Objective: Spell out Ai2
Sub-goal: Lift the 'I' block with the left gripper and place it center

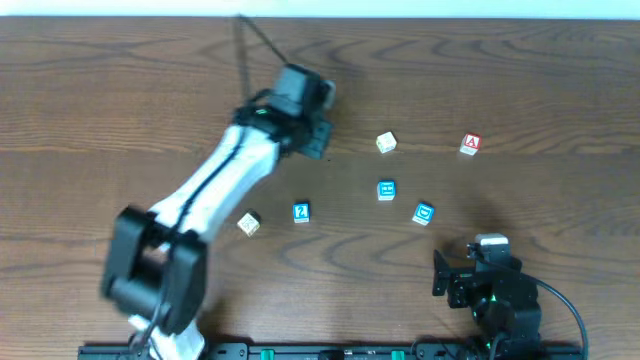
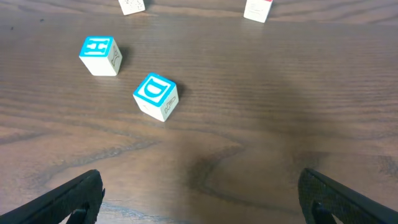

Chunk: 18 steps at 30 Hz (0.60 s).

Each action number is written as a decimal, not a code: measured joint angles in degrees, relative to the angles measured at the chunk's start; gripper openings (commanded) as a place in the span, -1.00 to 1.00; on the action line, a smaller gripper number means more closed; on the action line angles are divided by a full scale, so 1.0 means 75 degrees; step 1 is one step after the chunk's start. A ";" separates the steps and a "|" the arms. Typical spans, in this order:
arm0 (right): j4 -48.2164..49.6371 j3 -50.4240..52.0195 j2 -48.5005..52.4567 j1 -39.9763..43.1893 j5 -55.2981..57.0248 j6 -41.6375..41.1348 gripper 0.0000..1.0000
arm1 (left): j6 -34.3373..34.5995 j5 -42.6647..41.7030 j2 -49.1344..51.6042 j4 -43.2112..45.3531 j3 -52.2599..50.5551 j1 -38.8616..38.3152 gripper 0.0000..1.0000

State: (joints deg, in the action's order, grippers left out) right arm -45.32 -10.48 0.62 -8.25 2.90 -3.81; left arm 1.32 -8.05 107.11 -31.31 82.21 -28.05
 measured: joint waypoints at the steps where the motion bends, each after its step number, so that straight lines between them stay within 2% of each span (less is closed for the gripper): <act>1: -0.0003 0.0000 0.0000 0.0000 -0.0006 0.0000 0.99 | 0.0015 0.0050 0.0230 -0.0099 0.0169 -0.0079 -0.89; 6: -0.0003 0.0000 0.0000 0.0000 -0.0017 -0.0003 0.98 | 0.0353 0.0160 0.1504 -0.0691 0.1227 -0.0216 -0.89; 18: -0.0003 0.0000 0.0000 0.0000 -0.0017 0.0000 0.98 | 0.1565 -0.0157 0.1711 -0.0793 0.1373 -0.0326 -0.89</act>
State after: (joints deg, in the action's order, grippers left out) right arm -45.34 -10.48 0.62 -8.25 2.76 -3.81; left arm 13.06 -9.23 119.94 -37.26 92.51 -30.50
